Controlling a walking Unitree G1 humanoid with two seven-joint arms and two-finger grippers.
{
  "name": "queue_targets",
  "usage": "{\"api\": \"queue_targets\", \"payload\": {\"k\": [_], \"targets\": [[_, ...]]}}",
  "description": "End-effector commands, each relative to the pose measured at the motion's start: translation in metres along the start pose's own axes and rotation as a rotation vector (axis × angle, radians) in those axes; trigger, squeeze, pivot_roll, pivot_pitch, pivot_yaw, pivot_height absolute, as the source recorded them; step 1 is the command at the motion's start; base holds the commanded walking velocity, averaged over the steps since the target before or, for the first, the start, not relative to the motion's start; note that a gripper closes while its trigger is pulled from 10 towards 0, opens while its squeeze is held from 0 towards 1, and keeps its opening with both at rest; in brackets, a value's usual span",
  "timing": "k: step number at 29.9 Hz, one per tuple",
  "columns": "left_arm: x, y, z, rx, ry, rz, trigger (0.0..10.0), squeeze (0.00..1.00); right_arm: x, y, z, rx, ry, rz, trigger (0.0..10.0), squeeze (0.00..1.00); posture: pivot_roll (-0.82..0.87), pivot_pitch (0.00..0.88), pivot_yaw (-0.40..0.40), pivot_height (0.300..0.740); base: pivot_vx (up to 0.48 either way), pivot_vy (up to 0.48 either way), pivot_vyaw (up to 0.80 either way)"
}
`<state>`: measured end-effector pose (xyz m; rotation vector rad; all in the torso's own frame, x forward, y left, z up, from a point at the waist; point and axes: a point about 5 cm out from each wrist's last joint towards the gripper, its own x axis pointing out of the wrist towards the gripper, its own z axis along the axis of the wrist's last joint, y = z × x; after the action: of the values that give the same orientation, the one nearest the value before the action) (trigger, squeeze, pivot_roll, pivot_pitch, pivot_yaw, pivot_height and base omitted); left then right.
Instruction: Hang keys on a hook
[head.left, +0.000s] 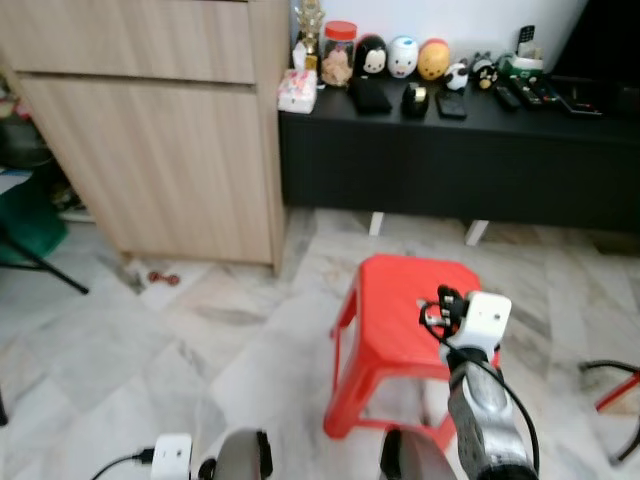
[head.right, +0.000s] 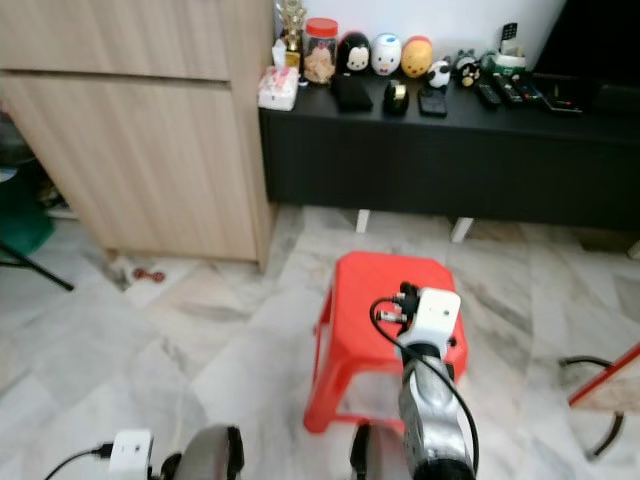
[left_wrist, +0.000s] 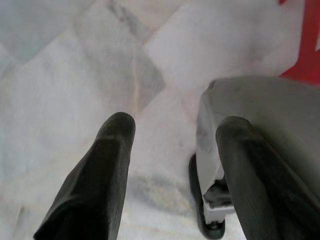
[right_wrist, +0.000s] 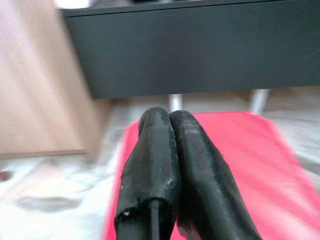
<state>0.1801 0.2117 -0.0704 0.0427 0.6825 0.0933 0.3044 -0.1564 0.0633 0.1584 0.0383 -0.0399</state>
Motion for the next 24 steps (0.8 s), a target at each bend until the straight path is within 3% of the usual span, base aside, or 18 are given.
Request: {"api": "queue_targets", "payload": {"k": [1,18,24], "targets": [[-0.004,-0.002,-0.011,0.008,0.04,-0.008,10.0,0.0,-0.003,-0.004,-0.004,-0.012,0.018,-0.011,10.0,0.0,0.16,0.108,-0.038,0.628,0.0,0.0,0.0],[-0.002,0.0,-0.005,0.01,0.021,0.007,10.0,0.0,-0.001,0.0,-0.004,-0.019,0.031,0.023,10.0,0.0,0.16,0.129,-0.04,0.723,0.0,0.0,0.0],[0.003,0.005,0.009,0.014,-0.033,0.026,10.0,0.0,0.002,-0.001,-0.002,-0.037,0.042,0.034,10.0,0.0,0.16,0.138,-0.043,0.74,0.0,0.0,0.0]]}}
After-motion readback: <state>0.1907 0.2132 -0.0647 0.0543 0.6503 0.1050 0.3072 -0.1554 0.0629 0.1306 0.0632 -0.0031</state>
